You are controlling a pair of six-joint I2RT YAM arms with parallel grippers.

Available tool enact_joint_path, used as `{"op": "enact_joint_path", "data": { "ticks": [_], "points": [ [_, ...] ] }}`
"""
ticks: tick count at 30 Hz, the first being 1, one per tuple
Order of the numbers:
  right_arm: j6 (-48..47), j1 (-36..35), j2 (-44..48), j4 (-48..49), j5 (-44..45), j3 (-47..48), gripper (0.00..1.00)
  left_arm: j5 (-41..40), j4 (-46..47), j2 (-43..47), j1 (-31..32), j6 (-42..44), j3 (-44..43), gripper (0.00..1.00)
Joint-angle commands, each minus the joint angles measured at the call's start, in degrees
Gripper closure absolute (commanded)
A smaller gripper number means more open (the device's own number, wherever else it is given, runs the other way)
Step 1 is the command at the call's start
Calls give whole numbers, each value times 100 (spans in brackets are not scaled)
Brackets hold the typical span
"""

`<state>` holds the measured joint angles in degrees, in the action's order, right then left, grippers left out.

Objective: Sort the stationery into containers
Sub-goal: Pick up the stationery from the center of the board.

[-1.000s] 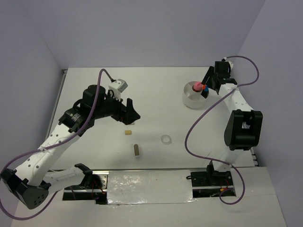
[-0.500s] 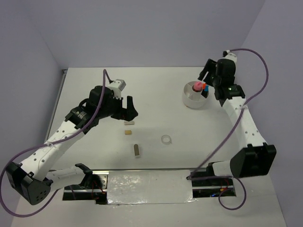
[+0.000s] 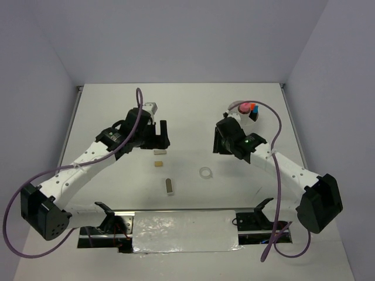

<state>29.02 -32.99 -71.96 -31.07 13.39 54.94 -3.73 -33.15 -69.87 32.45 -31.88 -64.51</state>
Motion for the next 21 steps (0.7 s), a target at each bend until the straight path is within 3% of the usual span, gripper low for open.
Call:
{"op": "enact_joint_path", "data": {
  "ticks": [1, 4, 9, 16, 21],
  "points": [
    [841, -76, 498, -355, 620, -272, 49, -303, -166, -316, 462, -494, -237, 1],
    [1132, -58, 929, -672, 1060, -335, 48, -541, -122, -764, 1015, -854, -378, 4],
    [1202, -14, 947, -1409, 1412, -18, 48, -779, 97, -1678, 1693, -1531, -632, 19],
    [1230, 170, 1676, -1595, 1122, -212, 48, -647, 273, -3119, 2116, -1629, -1265, 24],
    [1115, 214, 1887, -1762, 1149, -334, 48, -507, 396, -3621, 2204, -1620, -1521, 30]
  ]
}}
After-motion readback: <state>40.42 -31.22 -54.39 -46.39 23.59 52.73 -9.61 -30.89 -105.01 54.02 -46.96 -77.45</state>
